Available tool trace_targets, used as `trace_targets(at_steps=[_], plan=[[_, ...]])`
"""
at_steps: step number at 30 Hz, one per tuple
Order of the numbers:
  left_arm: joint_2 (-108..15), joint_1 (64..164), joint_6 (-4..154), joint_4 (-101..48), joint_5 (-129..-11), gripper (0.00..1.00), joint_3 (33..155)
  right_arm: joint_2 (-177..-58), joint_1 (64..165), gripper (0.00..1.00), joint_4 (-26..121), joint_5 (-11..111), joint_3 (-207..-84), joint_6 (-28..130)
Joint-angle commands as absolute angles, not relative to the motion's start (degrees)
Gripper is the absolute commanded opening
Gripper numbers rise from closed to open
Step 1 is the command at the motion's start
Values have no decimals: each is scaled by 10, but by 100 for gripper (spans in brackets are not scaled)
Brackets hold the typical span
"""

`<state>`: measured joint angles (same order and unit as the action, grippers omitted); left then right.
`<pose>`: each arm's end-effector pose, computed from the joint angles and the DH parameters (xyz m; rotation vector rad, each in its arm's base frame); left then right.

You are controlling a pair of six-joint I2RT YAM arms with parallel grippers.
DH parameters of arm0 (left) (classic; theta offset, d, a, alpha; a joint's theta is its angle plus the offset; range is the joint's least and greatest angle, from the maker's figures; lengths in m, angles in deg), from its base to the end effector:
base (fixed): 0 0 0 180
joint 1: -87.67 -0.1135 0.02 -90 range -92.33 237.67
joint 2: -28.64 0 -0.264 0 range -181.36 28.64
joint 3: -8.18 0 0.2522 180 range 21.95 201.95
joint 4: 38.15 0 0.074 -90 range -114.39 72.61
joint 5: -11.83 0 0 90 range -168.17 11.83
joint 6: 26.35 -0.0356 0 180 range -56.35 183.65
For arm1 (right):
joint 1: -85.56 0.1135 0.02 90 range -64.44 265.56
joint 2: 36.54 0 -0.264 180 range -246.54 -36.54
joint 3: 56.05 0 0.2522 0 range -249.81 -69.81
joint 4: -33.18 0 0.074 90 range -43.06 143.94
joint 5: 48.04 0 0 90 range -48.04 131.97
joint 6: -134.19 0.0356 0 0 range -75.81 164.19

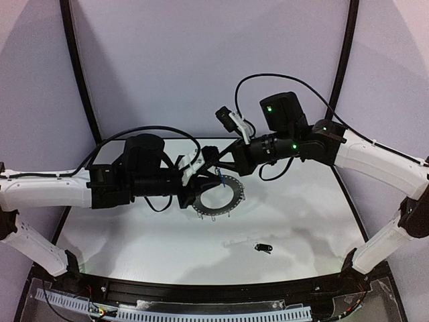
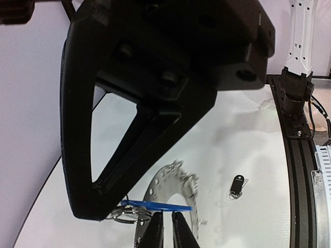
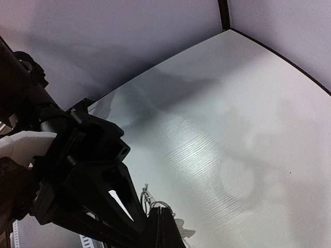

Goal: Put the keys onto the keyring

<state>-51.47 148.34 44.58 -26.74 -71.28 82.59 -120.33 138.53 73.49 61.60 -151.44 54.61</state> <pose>0.1580 -0.2899 0.3164 1.2903 1.4123 -0.6087 0.1909 0.2729 0.3750 -1.0065 1.9643 1.0068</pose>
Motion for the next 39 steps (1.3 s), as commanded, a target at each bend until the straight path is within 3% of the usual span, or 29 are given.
trace_targets(at_steps=[1, 10, 15, 26, 33, 39], plan=[[-518, 1483, 446, -286, -704, 8, 842, -1199, 1398, 0, 701, 591, -1516, 561], [-526, 1484, 441, -288, -746, 8, 848, -1200, 1402, 0, 696, 600, -1517, 563], [-527, 1485, 434, -285, -751, 1, 846, -1198, 1402, 0, 701, 594, -1516, 560], [-479, 1489, 464, -302, -737, 1, 796, -1183, 1402, 0, 735, 554, -1511, 539], [-458, 1488, 449, -333, -695, 1, 769, -1178, 1401, 0, 718, 604, -1502, 531], [-513, 1488, 442, -242, -706, 1, 840, -1179, 1402, 0, 693, 636, -1502, 546]])
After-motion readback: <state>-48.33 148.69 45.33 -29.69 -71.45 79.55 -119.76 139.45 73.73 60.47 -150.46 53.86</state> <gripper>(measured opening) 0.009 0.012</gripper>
